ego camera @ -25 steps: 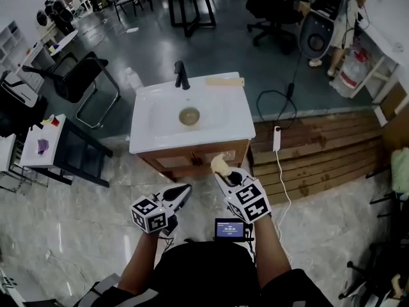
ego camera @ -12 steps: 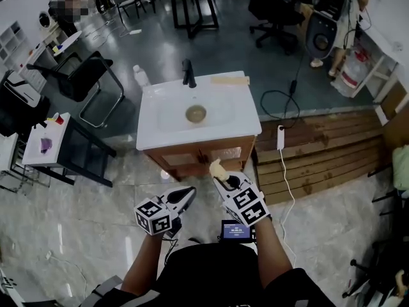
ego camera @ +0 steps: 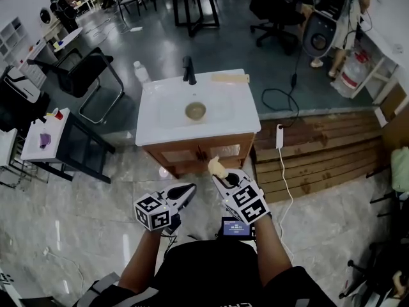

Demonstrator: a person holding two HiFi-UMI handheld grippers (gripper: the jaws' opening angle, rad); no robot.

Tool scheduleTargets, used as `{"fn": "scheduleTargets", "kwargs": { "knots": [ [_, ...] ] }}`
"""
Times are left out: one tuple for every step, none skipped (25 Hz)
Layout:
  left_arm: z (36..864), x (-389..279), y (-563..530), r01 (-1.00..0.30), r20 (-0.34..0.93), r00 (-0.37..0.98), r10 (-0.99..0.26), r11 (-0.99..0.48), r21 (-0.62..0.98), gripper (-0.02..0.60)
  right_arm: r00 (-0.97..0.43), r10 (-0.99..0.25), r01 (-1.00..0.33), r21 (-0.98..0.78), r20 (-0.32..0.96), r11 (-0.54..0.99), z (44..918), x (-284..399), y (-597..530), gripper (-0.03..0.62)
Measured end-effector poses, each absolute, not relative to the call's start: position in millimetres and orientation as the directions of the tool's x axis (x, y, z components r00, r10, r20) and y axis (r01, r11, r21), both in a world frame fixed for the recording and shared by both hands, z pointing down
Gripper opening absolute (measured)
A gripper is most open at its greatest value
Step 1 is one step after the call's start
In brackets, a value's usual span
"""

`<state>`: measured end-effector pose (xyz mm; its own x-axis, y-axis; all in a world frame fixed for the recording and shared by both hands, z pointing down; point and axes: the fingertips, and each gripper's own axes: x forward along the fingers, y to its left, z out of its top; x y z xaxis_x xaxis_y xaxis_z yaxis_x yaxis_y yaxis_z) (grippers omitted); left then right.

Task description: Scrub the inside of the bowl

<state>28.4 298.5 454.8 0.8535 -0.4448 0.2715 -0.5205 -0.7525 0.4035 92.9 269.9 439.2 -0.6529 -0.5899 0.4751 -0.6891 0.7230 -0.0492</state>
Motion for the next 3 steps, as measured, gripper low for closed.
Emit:
{"fn": "scheduleTargets", "kwargs": {
  "knots": [
    [455.7,28.6,298.8,-0.519,0.274,0.854,-0.442,-0.752,0.407,0.003,-0.653,-0.590,-0.688,-0.047,0.475,0.724,438.6,92.2,269.5,0.040],
    [456.6,28.7,299.1,-0.518,0.276,0.855,-0.439,-0.751,0.409,0.003,-0.653,-0.590,-0.687,-0.045,0.475,0.725,438.2,91.4,269.2,0.040],
    [457.6,28.8,299.4,-0.518,0.279,0.855,-0.438,-0.751,0.410,0.003,-0.653,-0.590,-0.686,-0.042,0.475,0.726,437.8,90.7,268.9,0.040]
  ]
}}
